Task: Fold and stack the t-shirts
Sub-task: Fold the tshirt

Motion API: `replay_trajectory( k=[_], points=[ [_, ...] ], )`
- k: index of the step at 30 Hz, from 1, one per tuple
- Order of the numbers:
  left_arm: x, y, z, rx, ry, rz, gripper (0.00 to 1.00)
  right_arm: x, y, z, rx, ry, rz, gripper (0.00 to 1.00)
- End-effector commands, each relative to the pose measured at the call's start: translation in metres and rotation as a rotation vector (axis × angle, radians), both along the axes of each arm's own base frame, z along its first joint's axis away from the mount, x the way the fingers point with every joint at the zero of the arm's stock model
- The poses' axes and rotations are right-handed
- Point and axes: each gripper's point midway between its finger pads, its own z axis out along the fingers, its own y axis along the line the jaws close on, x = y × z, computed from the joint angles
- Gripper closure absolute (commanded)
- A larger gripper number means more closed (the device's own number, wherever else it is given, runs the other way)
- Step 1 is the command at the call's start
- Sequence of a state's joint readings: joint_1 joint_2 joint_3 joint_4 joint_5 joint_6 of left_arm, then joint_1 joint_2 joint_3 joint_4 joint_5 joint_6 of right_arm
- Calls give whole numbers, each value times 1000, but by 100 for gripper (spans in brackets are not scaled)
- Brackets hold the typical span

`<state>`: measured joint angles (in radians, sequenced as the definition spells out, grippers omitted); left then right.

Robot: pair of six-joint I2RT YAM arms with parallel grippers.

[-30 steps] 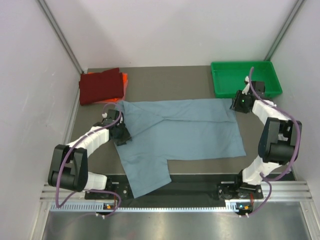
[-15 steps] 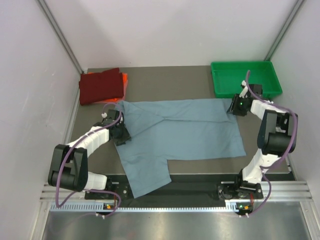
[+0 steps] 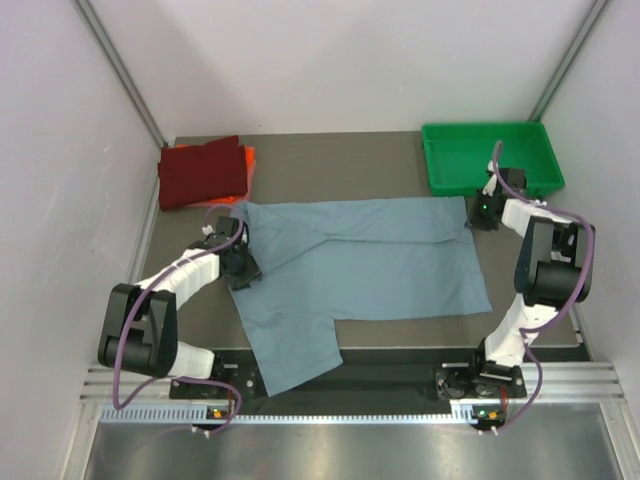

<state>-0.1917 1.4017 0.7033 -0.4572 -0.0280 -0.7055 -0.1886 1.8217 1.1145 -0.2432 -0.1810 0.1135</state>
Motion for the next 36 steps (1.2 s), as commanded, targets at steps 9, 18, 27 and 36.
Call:
replay_trajectory(
  k=[9, 18, 27, 36],
  points=[
    [-5, 2, 1, 1, 28, 1, 56, 17, 1, 29, 43, -88, -30, 82],
    [49, 9, 87, 24, -203, -12, 50, -26, 46, 69, 109, -47, -146, 56],
    [107, -36, 103, -212, -356, -277, 53, -23, 125, 129, 154, -203, 103, 53],
    [163, -62, 102, -144, -459, -523, 53, -43, 177, 137, 207, -217, 273, 52]
  ],
)
